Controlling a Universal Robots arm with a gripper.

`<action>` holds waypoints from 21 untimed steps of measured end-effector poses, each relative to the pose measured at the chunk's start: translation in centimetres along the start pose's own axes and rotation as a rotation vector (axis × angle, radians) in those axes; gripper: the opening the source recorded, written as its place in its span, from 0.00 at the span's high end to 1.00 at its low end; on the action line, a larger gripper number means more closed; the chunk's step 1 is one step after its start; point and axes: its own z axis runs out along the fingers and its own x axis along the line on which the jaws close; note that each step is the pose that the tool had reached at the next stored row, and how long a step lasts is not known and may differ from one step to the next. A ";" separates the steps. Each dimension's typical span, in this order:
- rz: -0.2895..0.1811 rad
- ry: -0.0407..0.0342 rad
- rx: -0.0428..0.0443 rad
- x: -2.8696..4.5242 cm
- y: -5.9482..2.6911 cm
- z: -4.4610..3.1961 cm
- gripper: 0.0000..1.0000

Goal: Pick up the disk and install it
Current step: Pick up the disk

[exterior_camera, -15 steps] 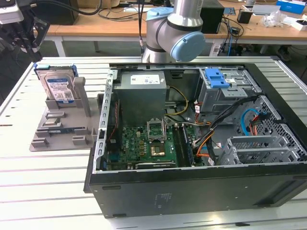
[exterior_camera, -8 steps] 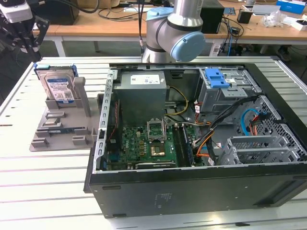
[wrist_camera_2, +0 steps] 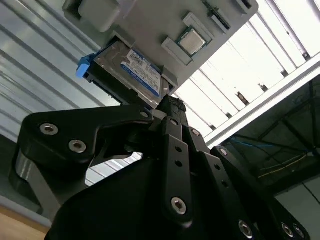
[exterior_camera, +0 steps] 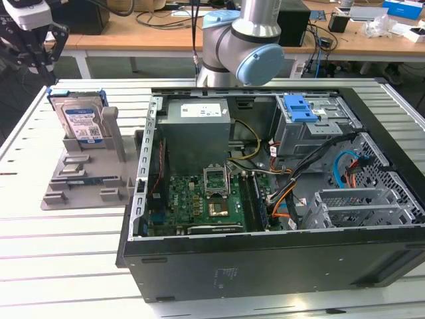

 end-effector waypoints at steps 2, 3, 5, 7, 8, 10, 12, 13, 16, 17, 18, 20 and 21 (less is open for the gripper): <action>-0.069 0.0015 -0.0018 0.00 0.00 0.00 0.89; -0.093 0.0020 -0.0024 0.00 0.00 0.00 0.89; -0.139 0.0030 -0.0035 0.00 0.00 0.00 0.89; -0.180 0.0040 -0.0045 0.00 0.00 0.00 0.89; -0.197 0.0043 -0.0050 0.00 0.00 0.00 0.89; -0.242 0.0054 -0.0061 0.00 0.00 0.00 0.89; -0.276 0.0061 -0.0069 0.00 0.00 0.00 0.89; -0.293 0.0065 -0.0073 0.00 0.00 0.00 0.89; -0.327 0.0073 -0.0082 0.00 0.00 0.00 0.89; -0.338 0.0075 -0.0085 0.00 0.00 0.00 0.89; -0.347 0.0077 -0.0087 0.00 0.00 0.00 0.89; -0.368 0.0082 -0.0092 0.00 0.00 0.00 0.89; -0.390 0.0086 -0.0097 0.00 0.00 0.00 0.89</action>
